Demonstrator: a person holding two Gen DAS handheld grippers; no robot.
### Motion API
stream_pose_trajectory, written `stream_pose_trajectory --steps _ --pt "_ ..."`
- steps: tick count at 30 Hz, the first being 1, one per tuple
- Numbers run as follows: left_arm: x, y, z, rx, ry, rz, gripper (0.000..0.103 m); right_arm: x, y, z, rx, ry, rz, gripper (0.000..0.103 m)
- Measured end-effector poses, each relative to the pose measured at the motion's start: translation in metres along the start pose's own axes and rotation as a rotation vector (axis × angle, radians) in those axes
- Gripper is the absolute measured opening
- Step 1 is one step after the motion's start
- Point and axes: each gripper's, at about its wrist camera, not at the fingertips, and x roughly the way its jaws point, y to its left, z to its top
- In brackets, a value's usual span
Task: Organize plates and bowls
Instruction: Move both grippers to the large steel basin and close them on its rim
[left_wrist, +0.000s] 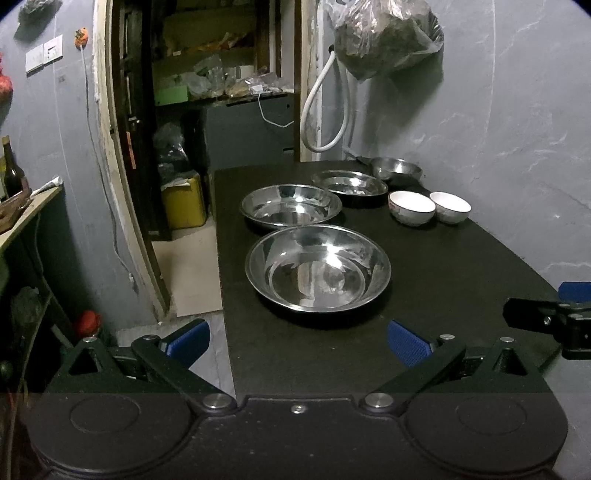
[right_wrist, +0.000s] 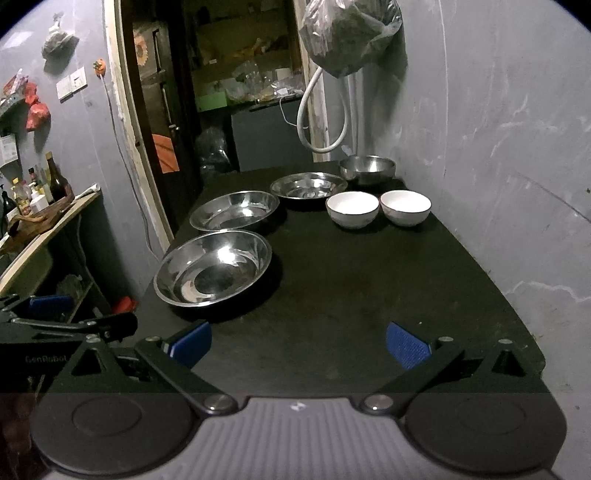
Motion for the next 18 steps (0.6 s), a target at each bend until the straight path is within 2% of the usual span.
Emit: stream_pose_trajectory --steps 10,18 --pt "0.031 -0.001 0.018 0.004 0.032 0.011 0.102 0.036 -0.014 0.019 -0.002 0.034 0.024 0.103" --pt "0.065 -0.001 0.053 -0.002 0.06 0.065 0.102 0.085 -0.024 0.049 -0.023 0.058 0.109 0.103"
